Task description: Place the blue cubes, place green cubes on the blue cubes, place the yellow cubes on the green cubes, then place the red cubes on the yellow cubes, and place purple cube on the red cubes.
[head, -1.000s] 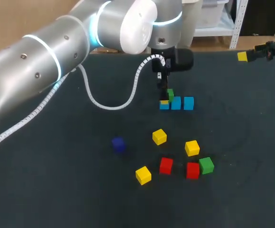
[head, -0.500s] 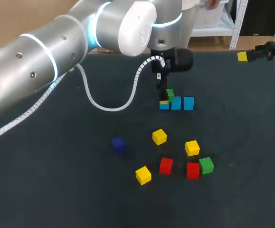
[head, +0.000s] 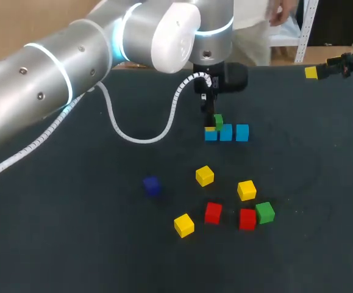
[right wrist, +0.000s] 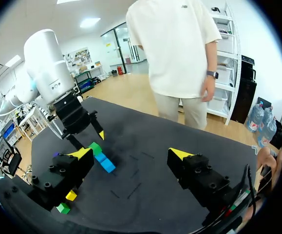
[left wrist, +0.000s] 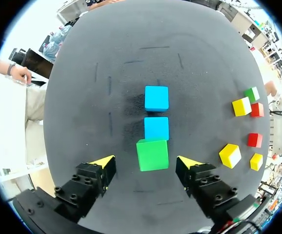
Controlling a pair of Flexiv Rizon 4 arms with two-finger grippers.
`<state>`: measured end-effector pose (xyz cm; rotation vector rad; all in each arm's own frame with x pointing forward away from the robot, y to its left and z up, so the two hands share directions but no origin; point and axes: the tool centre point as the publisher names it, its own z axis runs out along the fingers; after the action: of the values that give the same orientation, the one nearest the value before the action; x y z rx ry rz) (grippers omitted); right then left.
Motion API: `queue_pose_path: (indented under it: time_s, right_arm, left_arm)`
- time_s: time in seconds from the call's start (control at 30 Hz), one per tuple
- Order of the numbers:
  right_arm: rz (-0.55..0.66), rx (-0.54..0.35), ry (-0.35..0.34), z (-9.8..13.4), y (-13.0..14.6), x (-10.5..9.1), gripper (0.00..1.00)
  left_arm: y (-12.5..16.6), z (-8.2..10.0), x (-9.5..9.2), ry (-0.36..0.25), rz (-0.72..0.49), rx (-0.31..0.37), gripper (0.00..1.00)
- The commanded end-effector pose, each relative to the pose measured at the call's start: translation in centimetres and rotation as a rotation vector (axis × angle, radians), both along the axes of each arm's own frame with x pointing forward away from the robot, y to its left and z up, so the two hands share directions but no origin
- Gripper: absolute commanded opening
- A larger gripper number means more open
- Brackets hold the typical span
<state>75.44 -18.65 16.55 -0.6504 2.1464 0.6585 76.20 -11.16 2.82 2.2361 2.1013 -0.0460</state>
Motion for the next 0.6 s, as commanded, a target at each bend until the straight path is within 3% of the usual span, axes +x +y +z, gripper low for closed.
queue_pose_path:
  time_s: [0.03,0.37,0.43,0.6]
  right_arm:
    - [0.002,0.003,-0.002,-0.07,-0.03,0.04,1.0]
    - [0.002,0.003,-0.002,-0.07,-0.03,0.04,1.0]
    - [0.002,0.003,-0.002,-0.07,-0.03,0.04,1.0]
    - [0.002,0.003,-0.002,-0.07,-0.03,0.04,1.0]
  left_arm:
    - [0.06,0.02,-0.08,-0.003,-0.001,0.002,0.84]
    - [0.05,0.0,-0.03,-0.004,-0.001,0.004,0.89]
    - [0.04,0.05,-0.04,-0.005,-0.004,0.004,1.0]
    - [0.34,0.99,-0.88,-0.039,0.003,-0.005,1.0]
